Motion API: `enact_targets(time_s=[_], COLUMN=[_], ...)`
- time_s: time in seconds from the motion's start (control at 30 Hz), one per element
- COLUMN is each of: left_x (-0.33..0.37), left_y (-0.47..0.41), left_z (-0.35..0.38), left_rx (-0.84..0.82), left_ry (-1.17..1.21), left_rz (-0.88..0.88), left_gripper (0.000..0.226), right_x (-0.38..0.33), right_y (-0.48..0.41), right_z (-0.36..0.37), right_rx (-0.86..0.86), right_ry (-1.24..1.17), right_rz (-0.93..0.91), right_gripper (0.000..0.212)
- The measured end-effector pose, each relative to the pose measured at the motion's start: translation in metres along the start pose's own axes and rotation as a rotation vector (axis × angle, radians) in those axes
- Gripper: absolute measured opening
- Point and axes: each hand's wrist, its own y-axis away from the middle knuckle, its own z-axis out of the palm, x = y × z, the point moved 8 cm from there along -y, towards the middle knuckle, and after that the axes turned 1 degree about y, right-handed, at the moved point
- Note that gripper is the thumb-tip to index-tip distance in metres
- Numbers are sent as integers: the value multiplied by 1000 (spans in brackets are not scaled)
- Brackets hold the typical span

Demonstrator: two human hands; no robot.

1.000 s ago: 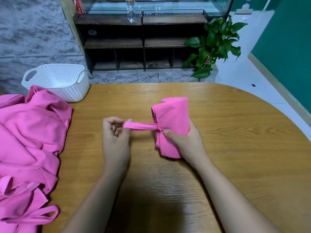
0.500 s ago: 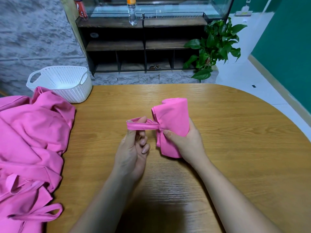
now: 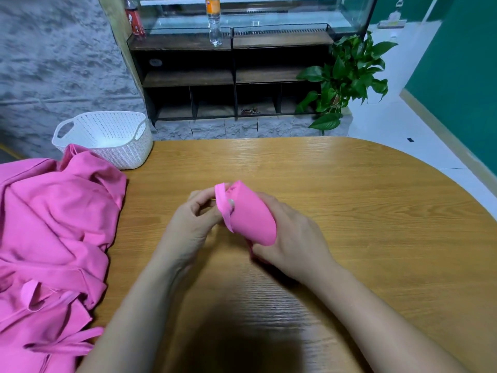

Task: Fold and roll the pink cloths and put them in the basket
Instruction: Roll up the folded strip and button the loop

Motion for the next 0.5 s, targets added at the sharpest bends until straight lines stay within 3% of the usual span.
enact_targets(time_s=[0.17, 0.3, 0.5], left_x=[8, 16, 23], left_y=[2, 4, -5], left_z=[6, 22, 21], left_rx=[-146, -250, -307], left_ry=[-80, -365, -542], left_rz=[-57, -10, 66], left_gripper=[51, 47, 42], right_x=[-13, -30, -33], right_y=[-4, -4, -11], right_z=[-12, -17, -33], right_rx=[-92, -119, -125], right_ry=[247, 427, 428], right_rz=[-137, -262, -237], right_gripper=[96, 85, 67])
